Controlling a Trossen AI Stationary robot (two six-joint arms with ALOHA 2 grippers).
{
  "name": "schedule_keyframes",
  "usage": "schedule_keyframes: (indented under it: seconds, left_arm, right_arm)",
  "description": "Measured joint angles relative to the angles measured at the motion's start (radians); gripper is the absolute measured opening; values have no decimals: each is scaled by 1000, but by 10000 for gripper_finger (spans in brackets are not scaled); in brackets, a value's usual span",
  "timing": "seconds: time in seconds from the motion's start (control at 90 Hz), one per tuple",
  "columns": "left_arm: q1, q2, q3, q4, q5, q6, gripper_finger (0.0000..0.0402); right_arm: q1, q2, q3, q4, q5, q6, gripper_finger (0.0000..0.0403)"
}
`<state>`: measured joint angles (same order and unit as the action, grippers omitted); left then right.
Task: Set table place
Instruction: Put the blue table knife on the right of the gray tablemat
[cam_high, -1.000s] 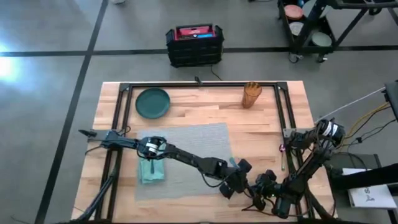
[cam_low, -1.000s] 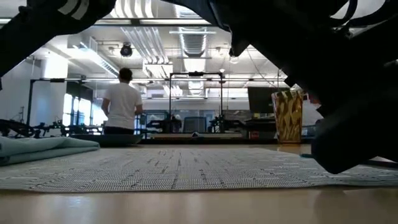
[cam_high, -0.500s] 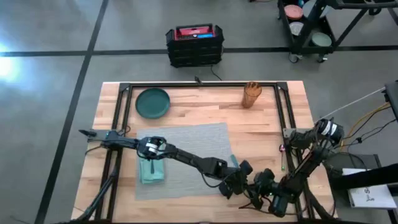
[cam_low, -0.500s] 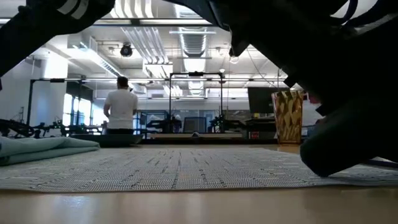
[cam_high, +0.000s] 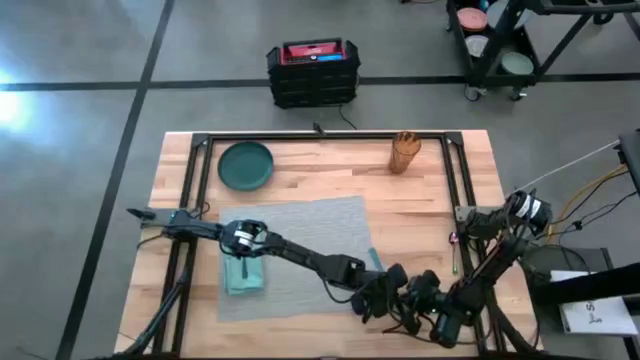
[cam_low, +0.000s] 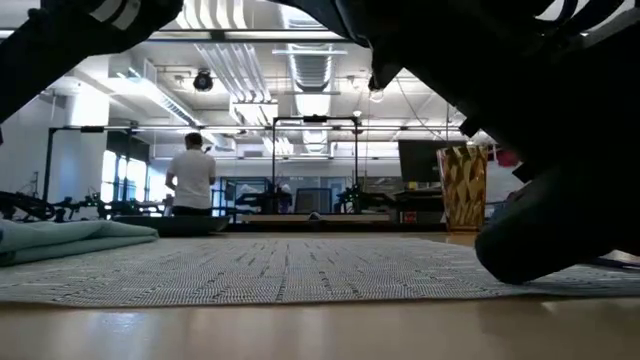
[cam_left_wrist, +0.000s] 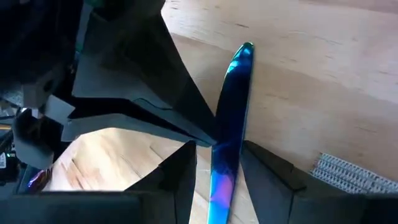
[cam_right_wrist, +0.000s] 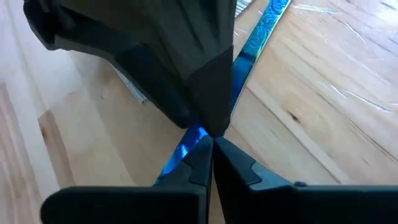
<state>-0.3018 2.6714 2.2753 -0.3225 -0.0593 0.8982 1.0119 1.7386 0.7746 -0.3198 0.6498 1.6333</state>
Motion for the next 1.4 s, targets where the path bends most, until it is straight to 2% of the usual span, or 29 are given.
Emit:
schedule_keyframes:
  seconds: [0.344, 0.456, 0.567, 0.722, 0.844, 1.078, 1.189, 1.4]
  left_arm:
    - [3, 0, -4, 8, 4, -20, 114]
    - [3, -6, 0, 7, 2, -44, 114]
    - [1, -18, -2, 7, -9, -154, 114]
    - [1, -55, -4, -7, -60, -355, 114]
    - [-2, -100, -3, -10, -72, -533, 114]
    - [-20, -134, 0, -47, -62, -981, 114]
    - [-41, -134, -13, -58, -63, -1088, 114]
    - [-76, -136, -84, -55, -113, -1181, 114]
  right_arm:
    - [-17, -1, 0, 14, -3, -50, 2]
    - [-18, -20, 0, -1, -40, -77, 2]
    - [-13, -60, 1, -28, -74, -88, 2]
    - [15, -142, 4, -96, -66, -84, 2]
    - [45, -147, 4, -115, -63, -97, 2]
    - [117, -66, -2, -111, 100, -56, 2]
    - [121, -9, -4, -91, 105, -50, 2]
    - [121, 48, -2, -39, 109, -81, 2]
